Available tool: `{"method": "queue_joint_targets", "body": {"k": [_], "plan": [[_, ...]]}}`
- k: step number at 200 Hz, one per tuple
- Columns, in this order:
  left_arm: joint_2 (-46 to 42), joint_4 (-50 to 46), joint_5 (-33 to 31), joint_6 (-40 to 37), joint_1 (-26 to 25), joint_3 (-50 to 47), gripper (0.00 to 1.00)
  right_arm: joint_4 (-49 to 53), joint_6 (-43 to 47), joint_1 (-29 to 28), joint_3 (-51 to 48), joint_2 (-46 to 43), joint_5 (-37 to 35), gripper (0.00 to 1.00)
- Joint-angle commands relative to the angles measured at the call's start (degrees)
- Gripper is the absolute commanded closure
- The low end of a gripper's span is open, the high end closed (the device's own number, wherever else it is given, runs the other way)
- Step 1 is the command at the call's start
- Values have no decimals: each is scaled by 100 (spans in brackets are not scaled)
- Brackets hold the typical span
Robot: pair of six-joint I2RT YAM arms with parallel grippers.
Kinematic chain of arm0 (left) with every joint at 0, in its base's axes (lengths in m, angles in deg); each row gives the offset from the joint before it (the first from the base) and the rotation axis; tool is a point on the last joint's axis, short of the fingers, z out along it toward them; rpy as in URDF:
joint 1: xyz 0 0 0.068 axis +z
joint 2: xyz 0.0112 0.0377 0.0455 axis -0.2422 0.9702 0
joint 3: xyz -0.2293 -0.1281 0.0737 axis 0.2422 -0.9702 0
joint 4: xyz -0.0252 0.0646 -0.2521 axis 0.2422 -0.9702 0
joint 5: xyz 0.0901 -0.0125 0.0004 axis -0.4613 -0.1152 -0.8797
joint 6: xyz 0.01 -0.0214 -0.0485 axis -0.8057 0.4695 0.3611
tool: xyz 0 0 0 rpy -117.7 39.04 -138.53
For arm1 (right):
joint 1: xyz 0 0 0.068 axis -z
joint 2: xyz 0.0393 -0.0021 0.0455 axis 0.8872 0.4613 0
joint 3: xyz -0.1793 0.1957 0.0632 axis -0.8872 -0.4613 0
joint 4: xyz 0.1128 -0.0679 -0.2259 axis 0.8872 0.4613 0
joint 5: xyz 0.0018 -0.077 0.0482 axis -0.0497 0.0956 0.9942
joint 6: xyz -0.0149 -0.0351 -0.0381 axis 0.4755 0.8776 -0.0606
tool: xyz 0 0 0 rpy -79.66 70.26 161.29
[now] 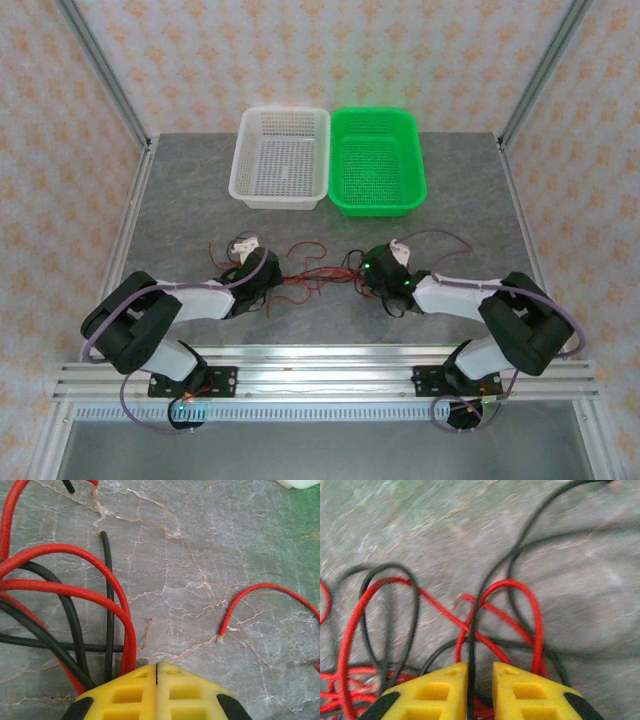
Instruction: Untangle the cables
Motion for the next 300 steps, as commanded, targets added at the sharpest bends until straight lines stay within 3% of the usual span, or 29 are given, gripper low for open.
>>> {"method": "queue_joint_targets", "body": {"k": [1, 86, 133, 184, 264, 300], "plan": [[79, -382, 76, -61, 117, -140, 100, 586, 126, 313, -330, -283, -404, 83], [-545, -780, 847, -525, 70, 519, 100, 1478, 308, 918, -512, -1896, -695, 82], [-1159, -1624, 832, -1107, -171, 1522, 62, 2137, 560, 918, 39, -2461, -462, 79], [-1758, -2421, 508, -1364, -348, 2292, 52, 2380, 973, 846, 706, -2919, 645, 62], [-2908, -2608, 91, -1365, -361, 1900, 47, 2156, 1119, 566, 961, -2299, 753, 59], [-3031, -2206, 386, -1290, -335, 1487, 46, 1816, 1094, 566, 736, -1910, 806, 60]]}}
